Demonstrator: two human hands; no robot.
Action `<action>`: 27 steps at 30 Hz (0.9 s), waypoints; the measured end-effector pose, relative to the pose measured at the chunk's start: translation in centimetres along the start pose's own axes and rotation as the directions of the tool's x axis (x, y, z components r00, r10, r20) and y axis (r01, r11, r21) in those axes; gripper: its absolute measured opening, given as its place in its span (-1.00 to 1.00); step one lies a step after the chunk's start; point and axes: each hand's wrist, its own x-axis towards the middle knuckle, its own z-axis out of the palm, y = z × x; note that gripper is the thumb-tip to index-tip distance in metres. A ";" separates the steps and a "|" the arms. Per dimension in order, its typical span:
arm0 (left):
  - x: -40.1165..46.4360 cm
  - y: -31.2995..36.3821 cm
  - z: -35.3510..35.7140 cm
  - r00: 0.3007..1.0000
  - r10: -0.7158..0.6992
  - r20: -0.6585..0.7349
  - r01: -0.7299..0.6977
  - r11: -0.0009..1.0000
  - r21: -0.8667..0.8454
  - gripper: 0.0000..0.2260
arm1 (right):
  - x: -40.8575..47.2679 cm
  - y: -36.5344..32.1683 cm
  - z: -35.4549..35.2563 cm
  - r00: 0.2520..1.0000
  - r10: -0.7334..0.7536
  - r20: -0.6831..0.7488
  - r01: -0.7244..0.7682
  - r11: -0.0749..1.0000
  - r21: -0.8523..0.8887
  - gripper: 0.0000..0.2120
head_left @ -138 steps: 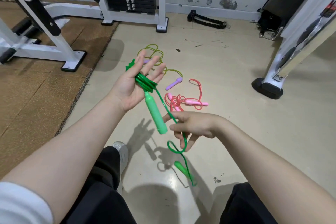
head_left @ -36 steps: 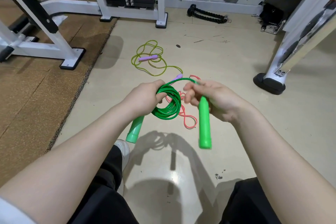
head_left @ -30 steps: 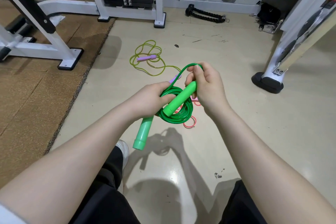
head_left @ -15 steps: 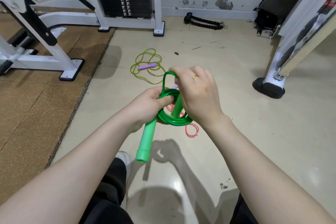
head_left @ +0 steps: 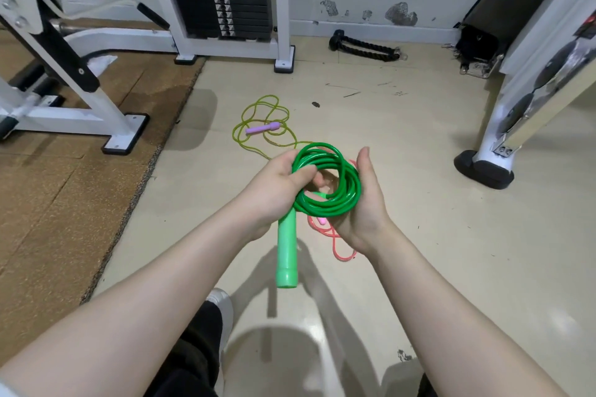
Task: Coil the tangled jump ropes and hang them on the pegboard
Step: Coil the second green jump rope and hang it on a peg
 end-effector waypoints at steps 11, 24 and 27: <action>7.9 -1.1 0.7 0.960 -0.123 0.252 0.155 0.982 -0.112 -0.91 | 6.0 0.2 -7.1 0.859 -0.162 -0.485 -0.152 0.825 -0.544 -0.36; 15.7 19.8 0.6 0.971 -0.074 0.228 0.057 0.995 0.080 -0.88 | 7.5 -22.9 4.1 0.978 0.140 -0.156 -0.191 0.903 -0.385 -0.54; 17.0 27.7 -1.0 0.964 -0.093 0.248 0.096 0.995 -0.002 -0.90 | 7.7 -29.3 8.8 0.987 0.059 -0.148 -0.119 0.892 -0.435 -0.61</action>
